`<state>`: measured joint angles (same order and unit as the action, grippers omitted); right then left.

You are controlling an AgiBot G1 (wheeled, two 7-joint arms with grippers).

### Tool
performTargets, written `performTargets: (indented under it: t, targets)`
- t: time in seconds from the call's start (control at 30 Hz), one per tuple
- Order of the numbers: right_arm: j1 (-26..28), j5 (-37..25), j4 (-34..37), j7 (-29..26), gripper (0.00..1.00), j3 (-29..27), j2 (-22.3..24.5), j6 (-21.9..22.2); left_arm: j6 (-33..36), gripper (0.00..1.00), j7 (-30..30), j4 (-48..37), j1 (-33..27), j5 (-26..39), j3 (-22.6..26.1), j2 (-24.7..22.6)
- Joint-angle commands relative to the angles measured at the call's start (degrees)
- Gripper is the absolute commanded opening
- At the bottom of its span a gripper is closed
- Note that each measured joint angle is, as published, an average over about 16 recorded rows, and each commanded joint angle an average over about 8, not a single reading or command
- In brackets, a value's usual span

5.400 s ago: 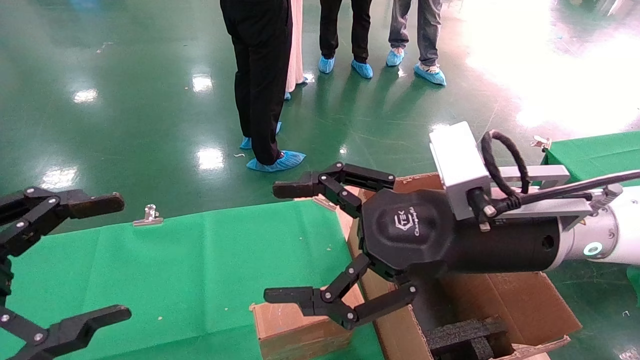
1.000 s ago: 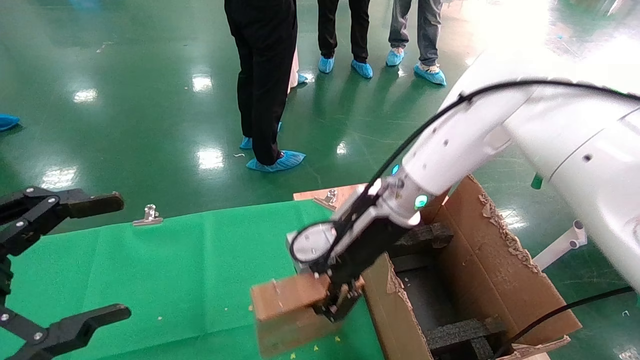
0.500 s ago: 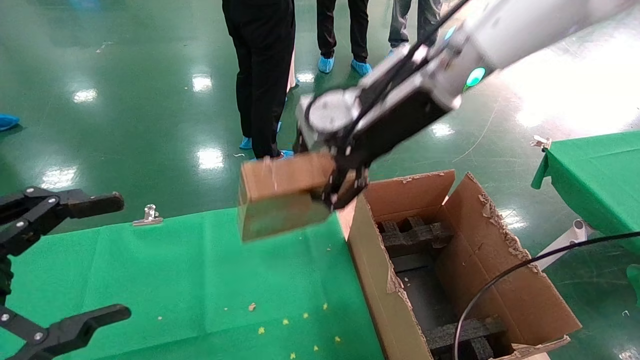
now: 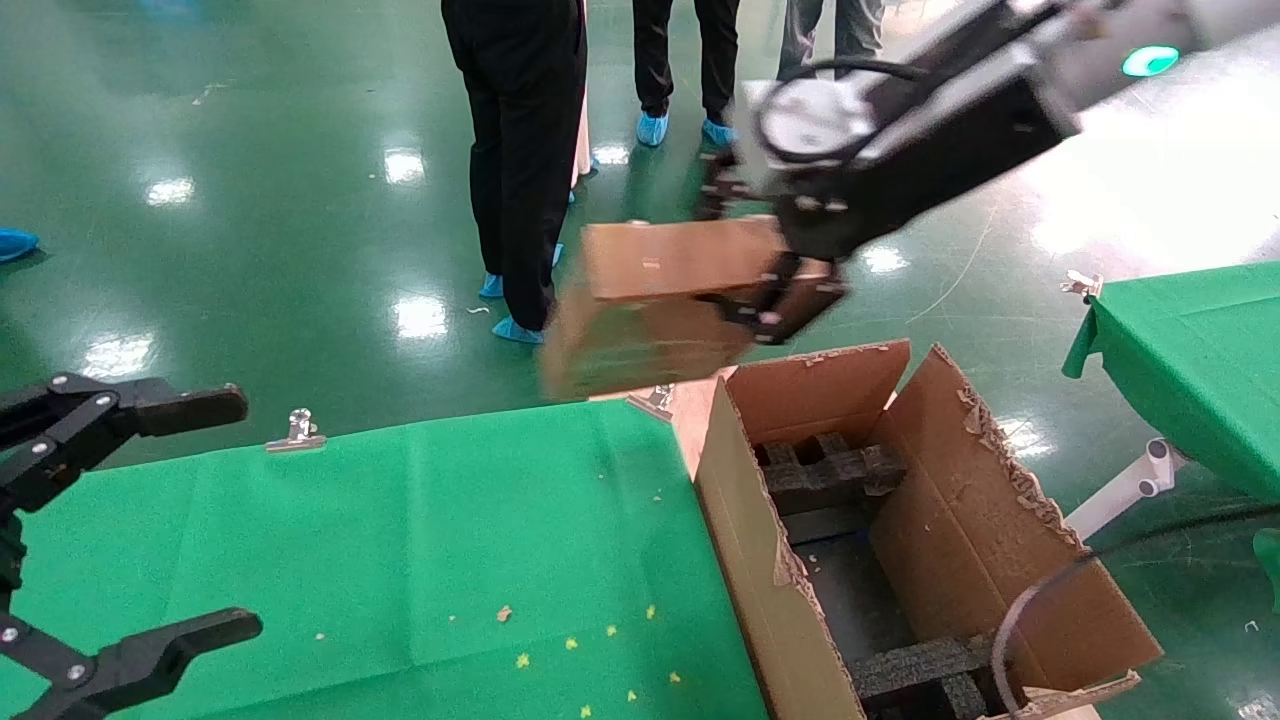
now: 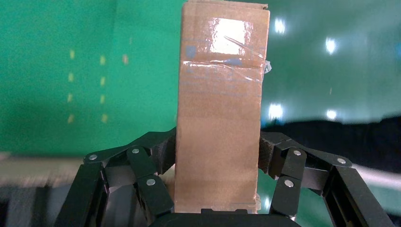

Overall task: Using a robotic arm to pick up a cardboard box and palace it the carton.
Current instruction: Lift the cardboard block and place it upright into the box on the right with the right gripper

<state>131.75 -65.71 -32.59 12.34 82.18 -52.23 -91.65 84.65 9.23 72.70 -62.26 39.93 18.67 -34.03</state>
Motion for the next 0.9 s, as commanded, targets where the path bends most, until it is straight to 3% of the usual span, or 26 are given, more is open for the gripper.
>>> performTargets:
  t: [0.03, 0.53, 0.7, 0.9]
  targets:
    - [1.28, 0.51, -0.33, 0.33, 0.0, 1.98, 1.82, -0.05, 0.0, 1.0, 0.0, 0.0, 0.0, 0.0, 0.0, 0.0]
    - [11.02, 4.02, -8.3, -5.39, 0.0, 23.55, 14.97, -0.14, -0.01, 1.0, -0.01, 0.0, -0.01, -0.02, 0.02, 0.01]
    - [11.56, 6.94, -7.19, -8.35, 0.0, 29.7, 17.08, 0.25, -0.01, 1.0, -0.02, 0.0, -0.01, -0.02, 0.03, 0.01]
    - [11.28, 9.2, -2.9, -13.89, 0.0, 33.23, 18.73, 1.31, -0.02, 1.0, -0.02, 0.0, -0.01, -0.03, 0.04, 0.02]
